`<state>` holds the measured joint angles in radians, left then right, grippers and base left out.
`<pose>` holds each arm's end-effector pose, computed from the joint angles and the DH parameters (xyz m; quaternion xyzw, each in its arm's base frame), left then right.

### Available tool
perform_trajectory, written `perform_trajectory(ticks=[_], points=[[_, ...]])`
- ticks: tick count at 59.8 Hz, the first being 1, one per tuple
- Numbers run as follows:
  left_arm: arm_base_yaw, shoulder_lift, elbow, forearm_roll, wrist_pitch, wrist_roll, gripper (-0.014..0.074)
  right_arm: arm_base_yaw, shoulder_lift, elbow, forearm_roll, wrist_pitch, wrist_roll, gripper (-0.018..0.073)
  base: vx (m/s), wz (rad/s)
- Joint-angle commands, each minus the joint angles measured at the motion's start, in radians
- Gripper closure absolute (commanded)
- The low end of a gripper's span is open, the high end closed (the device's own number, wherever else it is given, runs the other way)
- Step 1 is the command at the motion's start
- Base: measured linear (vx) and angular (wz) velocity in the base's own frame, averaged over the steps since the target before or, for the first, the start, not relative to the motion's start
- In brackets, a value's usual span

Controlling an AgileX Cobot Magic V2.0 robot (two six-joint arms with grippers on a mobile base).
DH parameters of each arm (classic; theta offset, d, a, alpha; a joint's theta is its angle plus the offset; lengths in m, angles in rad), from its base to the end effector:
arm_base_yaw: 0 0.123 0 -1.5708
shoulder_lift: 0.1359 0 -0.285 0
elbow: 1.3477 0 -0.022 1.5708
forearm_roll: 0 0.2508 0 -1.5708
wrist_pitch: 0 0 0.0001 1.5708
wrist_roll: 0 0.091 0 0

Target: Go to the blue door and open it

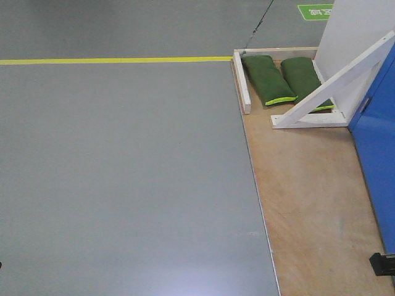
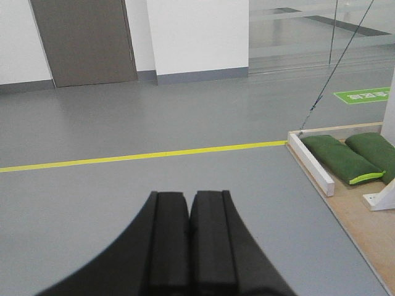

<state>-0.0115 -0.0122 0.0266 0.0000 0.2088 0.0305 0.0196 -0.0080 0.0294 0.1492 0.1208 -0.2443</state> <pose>0.0559 -0.0006 0.1859 0.0158 0.7534 0.0062 0.6574 0.0569 0.0028 0.1928 -0.0481 0.7242 -0.0198 0.6876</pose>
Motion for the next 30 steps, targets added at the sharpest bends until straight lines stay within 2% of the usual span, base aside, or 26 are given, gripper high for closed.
perform_trajectory(ticks=[1,30], points=[[-0.008,-0.014,0.006,0.000,-0.084,-0.003,0.0526,-0.003,-0.018,0.020,-0.001,-0.079,-0.004,0.0567,0.09,0.02],[-0.008,-0.014,0.006,0.000,-0.084,-0.003,0.0526,-0.003,-0.018,0.020,-0.001,-0.079,-0.004,0.0567,0.04,0.00]])
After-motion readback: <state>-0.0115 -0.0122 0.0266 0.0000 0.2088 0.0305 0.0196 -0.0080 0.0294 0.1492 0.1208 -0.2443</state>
